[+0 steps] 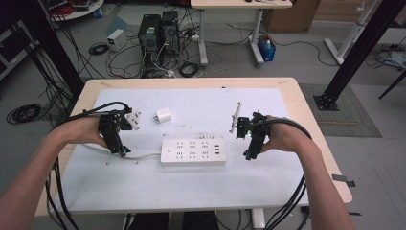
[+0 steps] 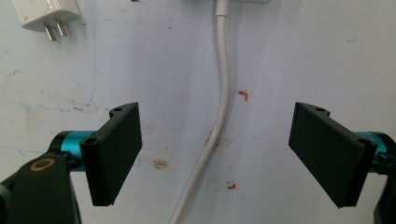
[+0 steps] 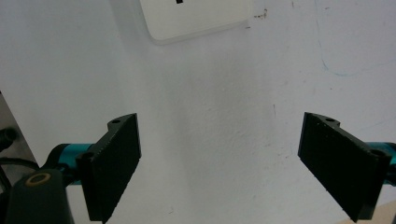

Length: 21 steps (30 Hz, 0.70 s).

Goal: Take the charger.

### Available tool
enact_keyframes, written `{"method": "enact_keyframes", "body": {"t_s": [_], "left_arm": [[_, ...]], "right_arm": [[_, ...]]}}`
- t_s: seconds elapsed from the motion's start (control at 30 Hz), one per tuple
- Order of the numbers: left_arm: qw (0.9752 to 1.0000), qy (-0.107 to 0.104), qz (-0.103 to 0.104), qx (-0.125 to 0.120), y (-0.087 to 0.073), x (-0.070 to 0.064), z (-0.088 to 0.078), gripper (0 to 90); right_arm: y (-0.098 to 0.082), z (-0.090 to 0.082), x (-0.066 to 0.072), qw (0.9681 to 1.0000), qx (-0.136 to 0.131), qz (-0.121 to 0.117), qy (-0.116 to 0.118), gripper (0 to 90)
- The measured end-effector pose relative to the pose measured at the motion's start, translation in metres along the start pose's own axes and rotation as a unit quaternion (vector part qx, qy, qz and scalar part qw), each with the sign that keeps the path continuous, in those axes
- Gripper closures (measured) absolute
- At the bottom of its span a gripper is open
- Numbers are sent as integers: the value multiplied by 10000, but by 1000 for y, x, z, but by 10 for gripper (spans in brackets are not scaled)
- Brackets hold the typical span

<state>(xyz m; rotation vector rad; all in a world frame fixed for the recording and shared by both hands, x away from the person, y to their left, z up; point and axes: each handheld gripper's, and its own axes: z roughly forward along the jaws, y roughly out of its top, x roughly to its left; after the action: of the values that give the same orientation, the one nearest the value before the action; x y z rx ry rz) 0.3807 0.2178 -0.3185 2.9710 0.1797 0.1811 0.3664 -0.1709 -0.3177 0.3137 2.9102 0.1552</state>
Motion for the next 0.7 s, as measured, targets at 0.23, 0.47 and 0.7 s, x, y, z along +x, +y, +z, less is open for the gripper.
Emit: {"method": "enact_keyframes", "body": {"t_s": [0.23, 0.47, 0.7], "left_arm": [[9999, 92, -34, -53, -2, -2, -2, 174], [9998, 110, -53, -129, -1, 2, -1, 174], [9980, 148, -282, -548, -2, 13, 2, 174]], "right_arm": [[-2, -2, 0, 10000, -44, -5, -46, 126], [-1, -1, -1, 10000, -70, -15, -62, 126], [1, -2, 0, 9999, -111, -12, -119, 126]]}}
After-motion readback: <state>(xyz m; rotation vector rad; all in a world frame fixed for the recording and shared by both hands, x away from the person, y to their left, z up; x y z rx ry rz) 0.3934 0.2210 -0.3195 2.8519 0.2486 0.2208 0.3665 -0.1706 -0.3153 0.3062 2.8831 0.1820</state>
